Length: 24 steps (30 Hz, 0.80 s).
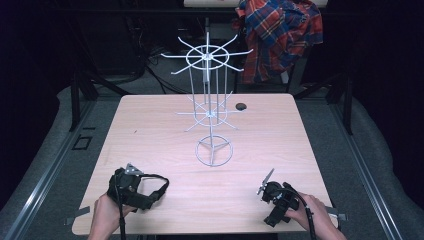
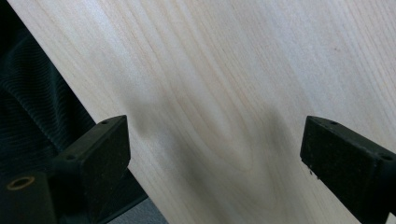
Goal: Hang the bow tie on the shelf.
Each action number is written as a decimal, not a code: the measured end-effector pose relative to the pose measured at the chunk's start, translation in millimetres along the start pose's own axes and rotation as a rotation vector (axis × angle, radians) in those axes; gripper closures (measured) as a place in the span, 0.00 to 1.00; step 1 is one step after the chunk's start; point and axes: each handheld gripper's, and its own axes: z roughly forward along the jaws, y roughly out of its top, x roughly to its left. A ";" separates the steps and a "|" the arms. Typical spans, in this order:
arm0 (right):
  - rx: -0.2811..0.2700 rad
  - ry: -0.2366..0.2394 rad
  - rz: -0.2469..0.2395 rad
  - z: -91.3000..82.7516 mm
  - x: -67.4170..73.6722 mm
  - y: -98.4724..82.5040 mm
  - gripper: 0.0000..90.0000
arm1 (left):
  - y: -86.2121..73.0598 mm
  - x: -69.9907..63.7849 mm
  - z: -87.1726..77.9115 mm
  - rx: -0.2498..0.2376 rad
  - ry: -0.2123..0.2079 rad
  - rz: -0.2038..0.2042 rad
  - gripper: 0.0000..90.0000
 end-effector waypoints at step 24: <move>0.014 -0.010 0.006 -1.5 -1.4 -2.8 0.09 | 6.1 1.2 25.3 0.086 0.011 0.014 0.00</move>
